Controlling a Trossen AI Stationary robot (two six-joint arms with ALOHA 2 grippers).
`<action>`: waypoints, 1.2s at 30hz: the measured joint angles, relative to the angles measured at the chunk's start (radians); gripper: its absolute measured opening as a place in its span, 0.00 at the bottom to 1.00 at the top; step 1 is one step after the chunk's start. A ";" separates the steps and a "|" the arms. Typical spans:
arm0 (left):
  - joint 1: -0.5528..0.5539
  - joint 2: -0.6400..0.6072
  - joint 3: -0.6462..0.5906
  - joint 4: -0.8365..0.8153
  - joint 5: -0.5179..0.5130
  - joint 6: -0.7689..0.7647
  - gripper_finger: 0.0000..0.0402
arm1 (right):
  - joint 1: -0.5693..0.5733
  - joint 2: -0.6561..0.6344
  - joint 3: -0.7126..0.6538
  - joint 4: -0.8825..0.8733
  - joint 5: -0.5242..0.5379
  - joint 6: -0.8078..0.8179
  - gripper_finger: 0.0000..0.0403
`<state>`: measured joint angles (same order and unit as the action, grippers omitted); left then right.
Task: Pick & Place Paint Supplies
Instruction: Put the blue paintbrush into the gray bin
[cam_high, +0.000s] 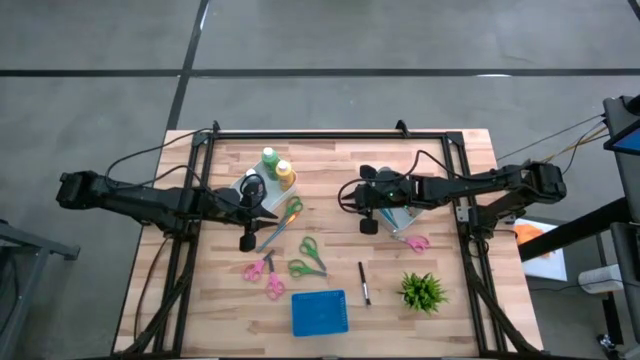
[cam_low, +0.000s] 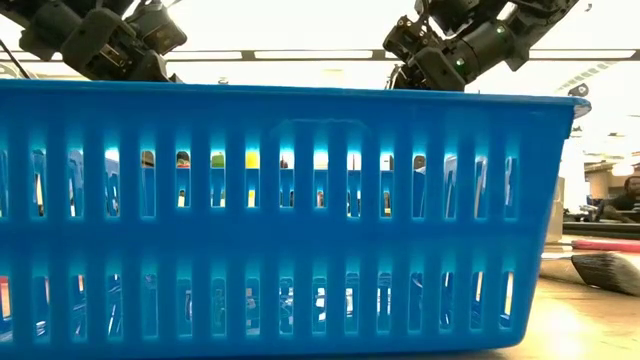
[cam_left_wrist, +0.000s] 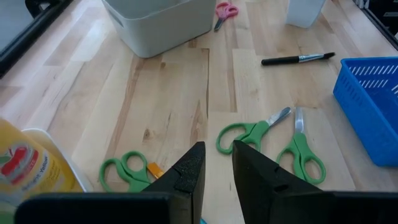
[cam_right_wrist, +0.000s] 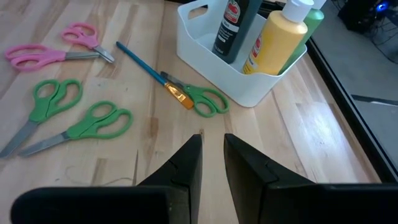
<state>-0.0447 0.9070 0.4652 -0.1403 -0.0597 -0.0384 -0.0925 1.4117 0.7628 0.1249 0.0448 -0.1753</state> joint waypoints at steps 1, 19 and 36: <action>0.000 0.000 0.000 -0.008 0.000 -0.016 0.20 | 0.000 0.000 0.000 0.000 0.000 0.000 0.16; 0.000 -0.004 0.001 0.386 -0.051 -0.126 0.20 | 0.000 0.000 0.000 0.000 0.000 0.000 0.16; -0.017 0.524 0.602 -0.739 -0.088 -0.725 0.21 | 0.000 0.000 0.000 0.001 0.001 0.000 0.16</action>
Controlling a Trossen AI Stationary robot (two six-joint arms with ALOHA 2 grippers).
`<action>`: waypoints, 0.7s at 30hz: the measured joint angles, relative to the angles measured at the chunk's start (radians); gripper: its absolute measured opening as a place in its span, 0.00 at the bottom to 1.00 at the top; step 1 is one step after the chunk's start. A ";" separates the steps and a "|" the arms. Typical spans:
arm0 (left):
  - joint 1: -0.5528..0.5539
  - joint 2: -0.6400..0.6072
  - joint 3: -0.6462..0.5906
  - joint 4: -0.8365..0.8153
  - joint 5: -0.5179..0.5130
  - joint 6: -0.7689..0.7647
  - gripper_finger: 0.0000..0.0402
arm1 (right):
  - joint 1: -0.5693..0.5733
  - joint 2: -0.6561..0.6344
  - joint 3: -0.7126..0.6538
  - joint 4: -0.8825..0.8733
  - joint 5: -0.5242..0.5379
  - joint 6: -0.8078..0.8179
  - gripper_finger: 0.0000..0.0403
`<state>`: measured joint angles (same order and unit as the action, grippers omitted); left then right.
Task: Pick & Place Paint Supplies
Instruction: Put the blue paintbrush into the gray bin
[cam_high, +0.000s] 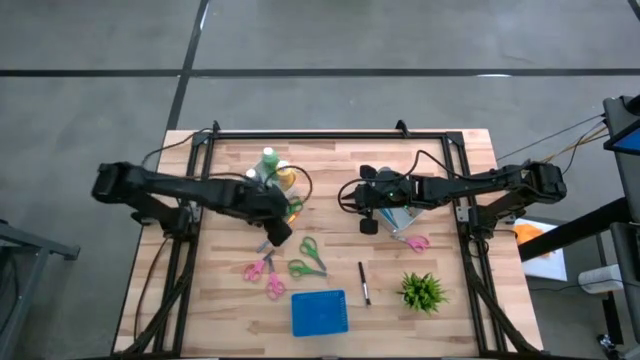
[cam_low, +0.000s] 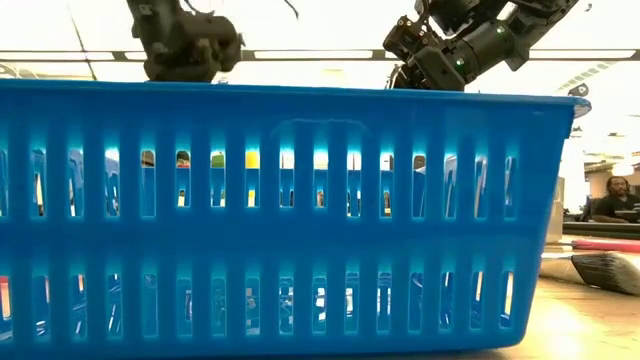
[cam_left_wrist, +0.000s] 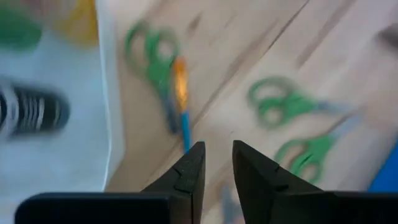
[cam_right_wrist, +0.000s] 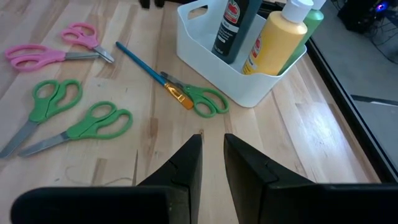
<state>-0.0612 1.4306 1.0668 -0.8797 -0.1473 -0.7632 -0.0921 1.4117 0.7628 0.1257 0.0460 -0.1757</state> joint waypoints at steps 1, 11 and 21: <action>0.000 0.031 0.016 -0.042 0.011 -0.020 0.22 | 0.000 0.000 0.000 0.000 0.000 0.000 0.16; 0.000 0.136 -0.019 -0.080 0.038 -0.160 0.50 | -0.001 0.000 0.000 0.002 0.000 0.000 0.16; -0.027 0.138 -0.134 0.084 0.096 -0.266 0.55 | 0.000 0.000 0.000 0.006 0.000 0.000 0.16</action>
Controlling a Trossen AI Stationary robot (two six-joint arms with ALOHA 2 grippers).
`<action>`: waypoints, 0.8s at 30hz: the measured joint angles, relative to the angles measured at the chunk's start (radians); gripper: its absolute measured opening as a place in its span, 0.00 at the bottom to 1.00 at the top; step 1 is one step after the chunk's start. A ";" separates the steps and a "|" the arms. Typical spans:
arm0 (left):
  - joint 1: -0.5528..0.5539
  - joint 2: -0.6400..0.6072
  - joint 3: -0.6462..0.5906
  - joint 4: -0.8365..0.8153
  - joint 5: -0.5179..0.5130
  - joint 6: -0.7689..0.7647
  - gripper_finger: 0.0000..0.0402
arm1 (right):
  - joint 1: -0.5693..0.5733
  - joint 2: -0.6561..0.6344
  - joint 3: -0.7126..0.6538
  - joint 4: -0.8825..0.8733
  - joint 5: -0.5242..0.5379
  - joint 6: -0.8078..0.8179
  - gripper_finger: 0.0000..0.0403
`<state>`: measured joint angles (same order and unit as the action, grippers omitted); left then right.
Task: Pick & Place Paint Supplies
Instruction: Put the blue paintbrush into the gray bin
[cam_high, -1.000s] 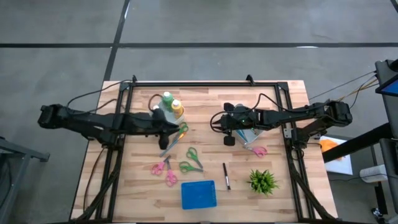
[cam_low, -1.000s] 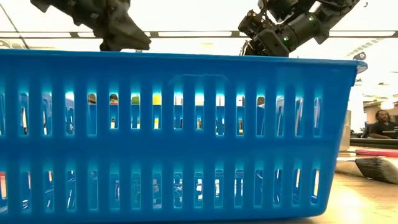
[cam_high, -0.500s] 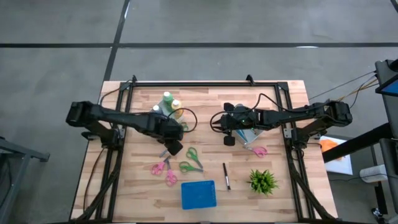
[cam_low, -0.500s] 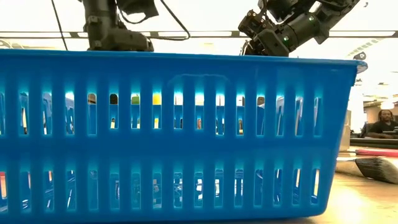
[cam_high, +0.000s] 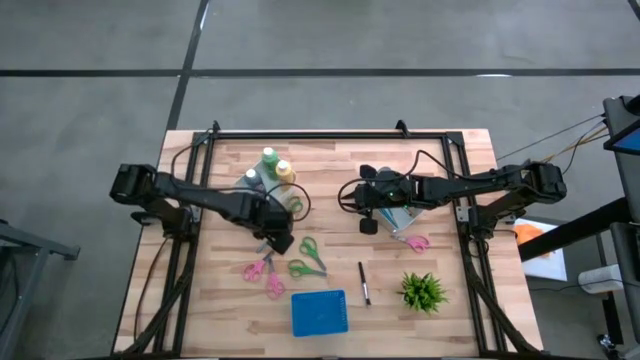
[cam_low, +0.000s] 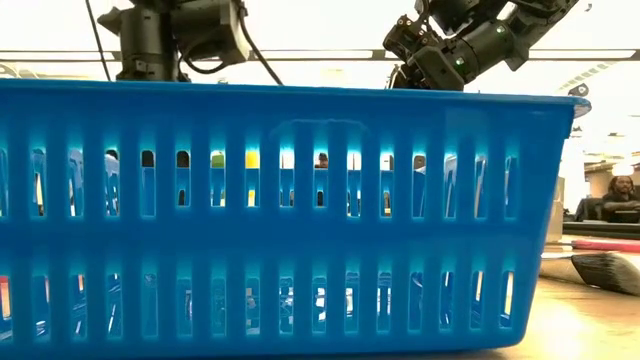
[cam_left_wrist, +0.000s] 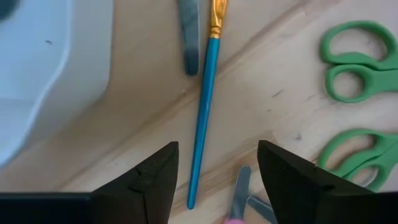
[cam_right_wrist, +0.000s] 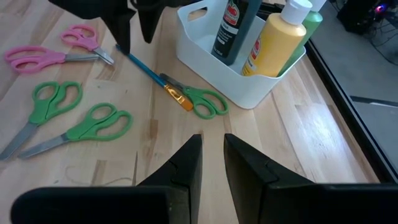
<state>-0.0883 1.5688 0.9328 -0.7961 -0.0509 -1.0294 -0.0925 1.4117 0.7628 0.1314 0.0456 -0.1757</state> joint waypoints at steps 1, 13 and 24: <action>-0.004 0.000 -0.008 0.012 0.000 0.000 0.55 | 0.000 0.000 0.000 0.000 0.000 0.000 0.16; -0.028 0.000 -0.095 0.114 0.003 -0.019 0.55 | 0.000 0.000 0.000 0.001 0.000 0.000 0.16; -0.029 0.000 -0.162 0.159 0.006 -0.026 0.44 | 0.000 0.000 0.000 0.001 0.000 0.000 0.16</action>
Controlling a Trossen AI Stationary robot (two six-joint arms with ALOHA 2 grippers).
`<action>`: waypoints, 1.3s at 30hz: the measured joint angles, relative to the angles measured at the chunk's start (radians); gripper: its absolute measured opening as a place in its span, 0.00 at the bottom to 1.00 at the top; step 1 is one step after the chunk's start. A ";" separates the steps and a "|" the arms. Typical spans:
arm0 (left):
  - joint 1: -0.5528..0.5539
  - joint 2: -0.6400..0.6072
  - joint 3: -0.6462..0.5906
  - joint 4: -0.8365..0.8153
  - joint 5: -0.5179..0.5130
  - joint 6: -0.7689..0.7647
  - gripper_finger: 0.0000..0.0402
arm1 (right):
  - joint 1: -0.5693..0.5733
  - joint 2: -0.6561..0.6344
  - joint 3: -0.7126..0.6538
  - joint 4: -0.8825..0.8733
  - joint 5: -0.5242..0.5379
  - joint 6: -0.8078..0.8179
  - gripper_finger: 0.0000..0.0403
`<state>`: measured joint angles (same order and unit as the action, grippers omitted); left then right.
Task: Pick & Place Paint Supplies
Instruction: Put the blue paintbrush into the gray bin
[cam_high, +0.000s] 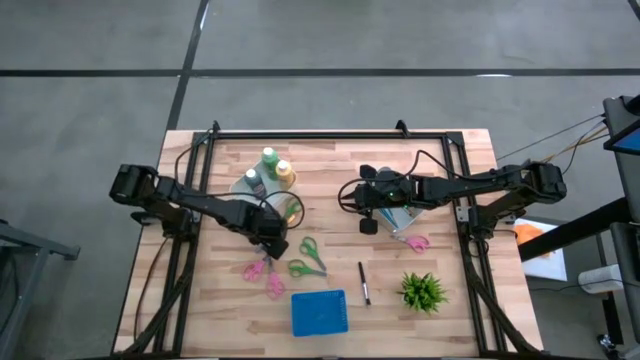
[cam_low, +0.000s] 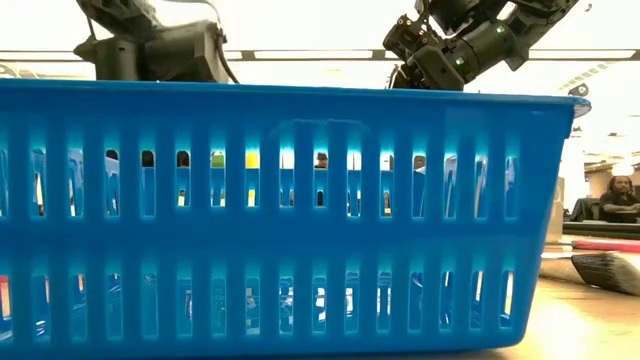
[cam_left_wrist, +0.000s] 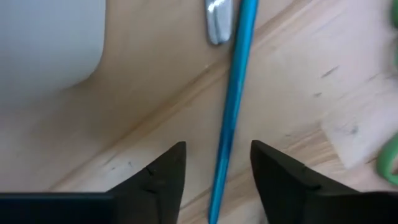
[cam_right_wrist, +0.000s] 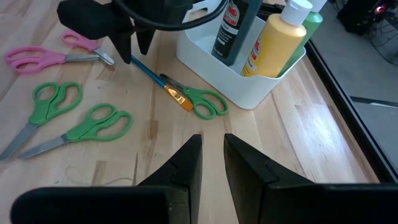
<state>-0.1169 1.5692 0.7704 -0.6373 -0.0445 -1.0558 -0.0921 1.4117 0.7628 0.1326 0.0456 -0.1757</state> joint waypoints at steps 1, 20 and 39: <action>0.000 0.000 -0.006 0.001 0.001 -0.001 0.41 | 0.000 0.000 0.000 0.000 0.000 0.000 0.16; 0.001 -0.003 -0.036 0.014 0.005 -0.019 0.03 | -0.001 0.000 0.000 0.001 0.000 0.000 0.16; -0.001 0.003 0.051 -0.037 0.019 0.027 0.02 | 0.000 0.000 0.000 0.001 0.000 0.000 0.16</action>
<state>-0.1181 1.5722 0.8214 -0.6743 -0.0256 -1.0288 -0.0925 1.4117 0.7628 0.1333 0.0452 -0.1757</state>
